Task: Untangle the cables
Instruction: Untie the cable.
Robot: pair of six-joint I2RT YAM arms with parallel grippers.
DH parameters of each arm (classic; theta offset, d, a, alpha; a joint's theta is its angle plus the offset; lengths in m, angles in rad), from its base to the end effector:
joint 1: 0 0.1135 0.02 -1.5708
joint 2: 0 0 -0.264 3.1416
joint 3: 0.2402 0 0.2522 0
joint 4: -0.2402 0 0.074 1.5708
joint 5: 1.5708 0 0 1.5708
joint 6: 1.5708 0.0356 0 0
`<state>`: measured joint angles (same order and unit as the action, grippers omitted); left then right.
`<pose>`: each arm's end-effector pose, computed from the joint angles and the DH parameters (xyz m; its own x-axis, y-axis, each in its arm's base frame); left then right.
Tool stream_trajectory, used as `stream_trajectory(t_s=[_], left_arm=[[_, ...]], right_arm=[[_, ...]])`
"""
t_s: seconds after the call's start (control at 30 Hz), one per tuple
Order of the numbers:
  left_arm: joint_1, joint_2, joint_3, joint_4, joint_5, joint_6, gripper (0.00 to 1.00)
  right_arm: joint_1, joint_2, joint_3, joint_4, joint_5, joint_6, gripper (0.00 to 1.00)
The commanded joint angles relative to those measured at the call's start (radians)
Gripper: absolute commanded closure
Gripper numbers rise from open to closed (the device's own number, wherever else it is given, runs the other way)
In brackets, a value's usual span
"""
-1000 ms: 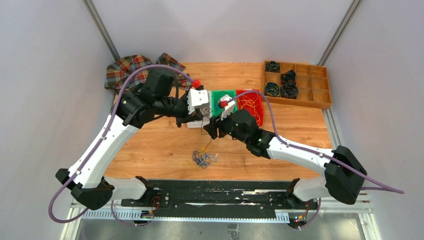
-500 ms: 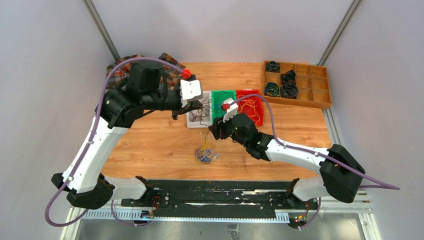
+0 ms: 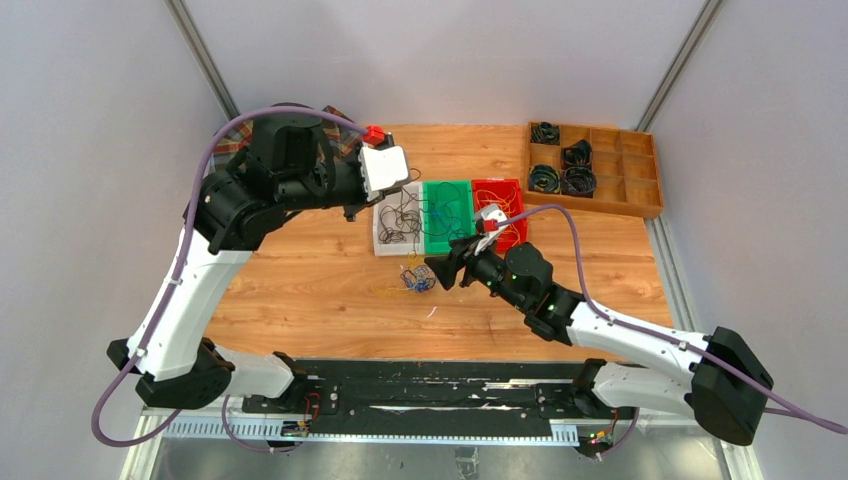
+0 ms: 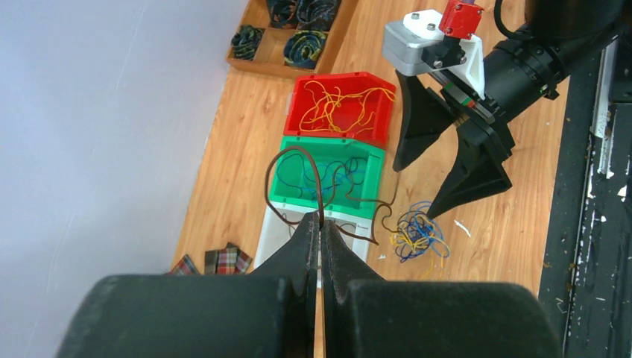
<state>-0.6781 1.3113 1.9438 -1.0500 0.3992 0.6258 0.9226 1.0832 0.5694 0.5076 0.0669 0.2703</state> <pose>0.1564 -0.1438 0.5186 0.2447 0.4959 -0.8332 0.8777 0.2519 0.4077 0.1520 0.1968 0.2779 -0.2052 0.1703 -0.9638 -0.7266 0.6332 0.2666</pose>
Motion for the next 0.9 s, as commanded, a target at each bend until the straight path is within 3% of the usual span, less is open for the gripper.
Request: stream_trajectory(t_s=[0.0, 0.2, 0.4, 0.5, 0.63, 0.87], left_arm=[[-0.024, 0.0, 0.0, 0.005, -0.02, 0.008, 1.0], [-0.03, -0.003, 0.005, 0.005, -0.024, 0.002, 0.99], [-0.035, -0.012, 0.025, 0.004, -0.022, -0.015, 1.0], [-0.037, -0.018, 0.052, 0.004, -0.028, -0.016, 0.99], [-0.036, -0.016, 0.105, 0.005, -0.049, -0.012, 1.0], [-0.037, 0.013, 0.224, 0.005, -0.11, 0.019, 1.0]], right_arm=[[0.024, 0.033, 0.017, 0.09, -0.116, 0.022, 0.31], [0.047, 0.168, 0.116, 0.127, -0.089, -0.001, 0.31], [0.047, 0.305, 0.188, 0.134, -0.019, 0.006, 0.47], [0.047, 0.338, 0.146, 0.155, 0.004, 0.021, 0.53], [0.045, 0.378, 0.019, 0.324, 0.078, 0.031, 0.6], [0.041, 0.44, -0.082, 0.393, 0.102, 0.07, 0.71]])
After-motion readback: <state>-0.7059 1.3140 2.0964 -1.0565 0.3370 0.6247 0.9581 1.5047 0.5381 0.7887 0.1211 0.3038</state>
